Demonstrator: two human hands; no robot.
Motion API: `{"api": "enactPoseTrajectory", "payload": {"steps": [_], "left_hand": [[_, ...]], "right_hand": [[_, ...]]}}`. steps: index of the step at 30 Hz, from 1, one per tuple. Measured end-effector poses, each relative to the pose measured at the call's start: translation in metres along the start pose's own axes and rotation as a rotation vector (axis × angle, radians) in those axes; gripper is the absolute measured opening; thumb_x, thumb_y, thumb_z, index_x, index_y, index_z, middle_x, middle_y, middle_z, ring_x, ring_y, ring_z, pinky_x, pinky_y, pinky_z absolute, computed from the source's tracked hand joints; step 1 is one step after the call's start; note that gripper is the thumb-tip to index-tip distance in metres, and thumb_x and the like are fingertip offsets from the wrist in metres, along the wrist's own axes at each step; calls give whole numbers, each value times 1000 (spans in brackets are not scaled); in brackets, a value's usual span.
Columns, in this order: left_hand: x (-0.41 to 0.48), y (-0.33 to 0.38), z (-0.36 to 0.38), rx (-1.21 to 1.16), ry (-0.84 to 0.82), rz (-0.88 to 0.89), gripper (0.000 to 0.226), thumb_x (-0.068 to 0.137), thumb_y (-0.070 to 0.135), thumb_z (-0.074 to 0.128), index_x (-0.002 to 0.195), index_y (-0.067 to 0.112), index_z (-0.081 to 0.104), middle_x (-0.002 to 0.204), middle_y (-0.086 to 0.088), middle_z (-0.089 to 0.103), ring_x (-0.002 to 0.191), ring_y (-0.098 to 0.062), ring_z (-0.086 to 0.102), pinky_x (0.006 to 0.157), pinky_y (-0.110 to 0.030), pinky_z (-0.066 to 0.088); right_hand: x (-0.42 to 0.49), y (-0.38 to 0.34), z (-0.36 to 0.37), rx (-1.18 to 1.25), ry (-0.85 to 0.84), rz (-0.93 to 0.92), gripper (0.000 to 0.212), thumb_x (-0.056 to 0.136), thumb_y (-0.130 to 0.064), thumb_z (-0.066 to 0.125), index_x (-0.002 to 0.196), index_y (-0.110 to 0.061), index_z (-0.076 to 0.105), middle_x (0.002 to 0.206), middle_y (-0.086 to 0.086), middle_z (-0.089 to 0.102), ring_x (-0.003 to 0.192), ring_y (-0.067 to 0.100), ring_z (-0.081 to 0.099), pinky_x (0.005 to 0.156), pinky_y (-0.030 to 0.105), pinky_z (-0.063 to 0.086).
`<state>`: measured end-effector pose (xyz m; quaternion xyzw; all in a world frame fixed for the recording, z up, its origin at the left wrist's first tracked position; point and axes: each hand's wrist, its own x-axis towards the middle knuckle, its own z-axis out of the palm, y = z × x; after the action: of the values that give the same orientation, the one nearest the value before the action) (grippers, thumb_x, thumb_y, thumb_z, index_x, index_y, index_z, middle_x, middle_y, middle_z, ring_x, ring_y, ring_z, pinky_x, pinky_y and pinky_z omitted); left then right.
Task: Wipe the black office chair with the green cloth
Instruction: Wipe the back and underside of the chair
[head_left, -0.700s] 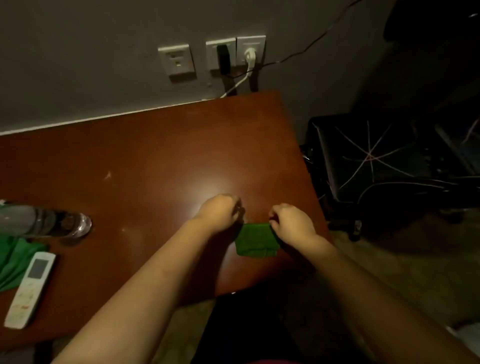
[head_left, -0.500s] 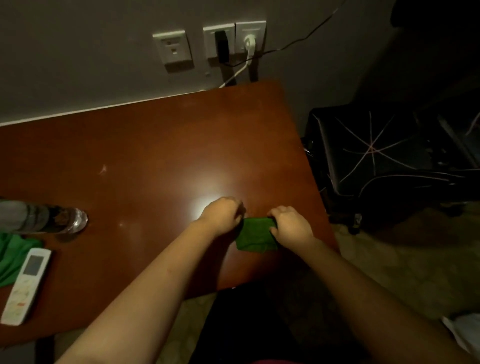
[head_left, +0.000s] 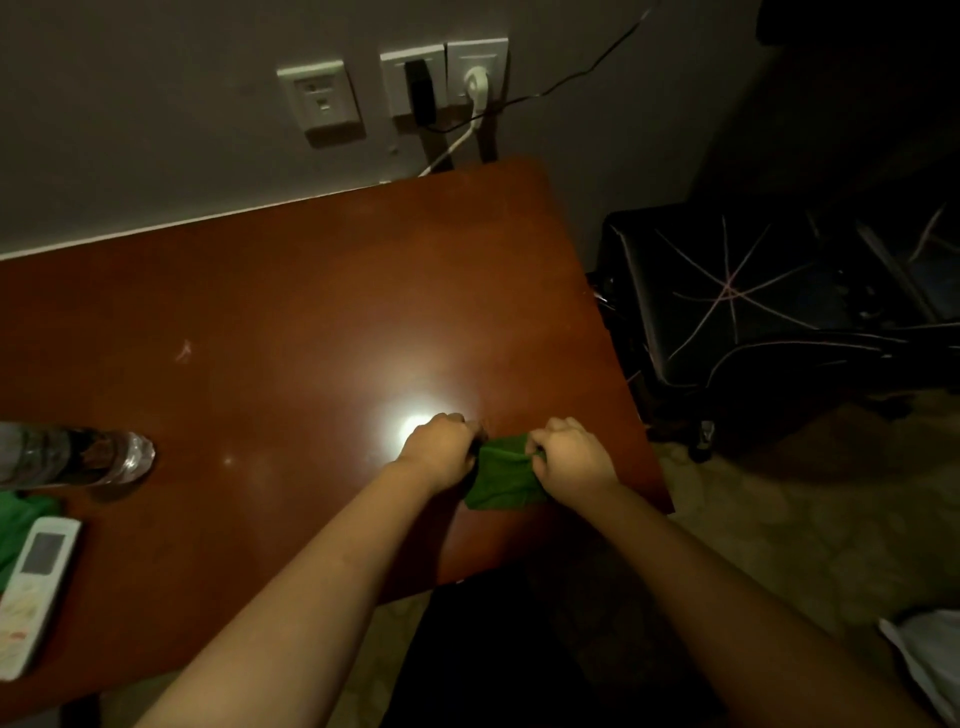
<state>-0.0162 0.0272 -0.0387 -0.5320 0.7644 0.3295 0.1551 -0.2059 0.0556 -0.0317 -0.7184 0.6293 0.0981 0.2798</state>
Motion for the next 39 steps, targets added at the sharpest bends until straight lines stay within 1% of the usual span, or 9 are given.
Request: {"api": "enactPoseTrajectory", "payload": {"steps": [3, 8, 14, 20, 25, 29, 32, 34, 39], "left_hand": [[-2, 7, -8, 19, 4, 10, 24, 91, 20, 55, 113, 13, 62, 115, -12, 57, 112, -31, 53, 86, -38, 49], [-2, 29, -32, 73, -15, 71, 19, 88, 29, 61, 101, 15, 63, 113, -10, 56, 108, -29, 55, 79, -33, 47], [-2, 59, -77, 101, 57, 54, 29, 94, 31, 51, 112, 8, 48, 115, -17, 62, 108, -36, 58, 86, -38, 41], [-11, 82, -140, 154, 275, 135, 25, 94, 29, 49, 109, 10, 44, 109, -15, 60, 100, -36, 57, 72, -37, 33], [-21, 100, -189, 180, 377, 223, 20, 94, 27, 50, 95, 16, 34, 75, 1, 47, 86, -35, 58, 68, -36, 30], [-25, 111, -219, 193, 509, 281, 20, 95, 28, 48, 95, 19, 30, 67, 6, 41, 80, -33, 56, 71, -37, 29], [-25, 118, -238, 237, 570, 324, 14, 99, 32, 42, 92, 22, 36, 75, 6, 44, 89, -30, 55, 73, -37, 29], [-26, 124, -247, 302, 597, 344, 27, 103, 38, 37, 83, 22, 45, 75, 4, 45, 94, -28, 53, 75, -37, 29], [-24, 146, -259, 302, 632, 397, 39, 102, 49, 35, 79, 20, 48, 69, 4, 45, 83, -29, 59, 65, -34, 31]], "right_hand": [[-4, 0, -15, 63, 51, -47, 18, 94, -15, 47, 106, -18, 60, 107, 1, 58, 106, 20, 49, 80, 30, 35], [-8, -7, -56, 59, 109, -77, 11, 96, -23, 47, 104, -19, 54, 89, 6, 64, 78, 30, 60, 57, 35, 40], [-17, -5, -115, 61, 270, -99, 12, 97, -20, 46, 107, -19, 53, 96, 8, 65, 84, 33, 60, 67, 42, 50], [-28, 8, -173, 36, 416, -55, 11, 99, -25, 46, 106, -22, 54, 100, 4, 66, 87, 30, 62, 71, 43, 52], [-38, 13, -216, 44, 537, -48, 11, 98, -26, 48, 105, -25, 55, 96, 1, 66, 85, 25, 62, 62, 33, 45], [-49, 17, -246, 59, 619, -36, 10, 98, -26, 49, 105, -25, 57, 94, -1, 66, 81, 22, 61, 58, 30, 43], [-60, 23, -267, 86, 682, -12, 10, 98, -25, 50, 103, -24, 58, 93, 0, 67, 82, 25, 62, 60, 32, 46], [-68, 30, -279, 100, 715, 22, 9, 98, -25, 50, 102, -25, 58, 91, 0, 66, 81, 25, 61, 62, 34, 50], [-90, 53, -295, 113, 783, 97, 9, 98, -26, 51, 103, -27, 58, 86, -2, 63, 70, 19, 57, 53, 29, 41]]}}
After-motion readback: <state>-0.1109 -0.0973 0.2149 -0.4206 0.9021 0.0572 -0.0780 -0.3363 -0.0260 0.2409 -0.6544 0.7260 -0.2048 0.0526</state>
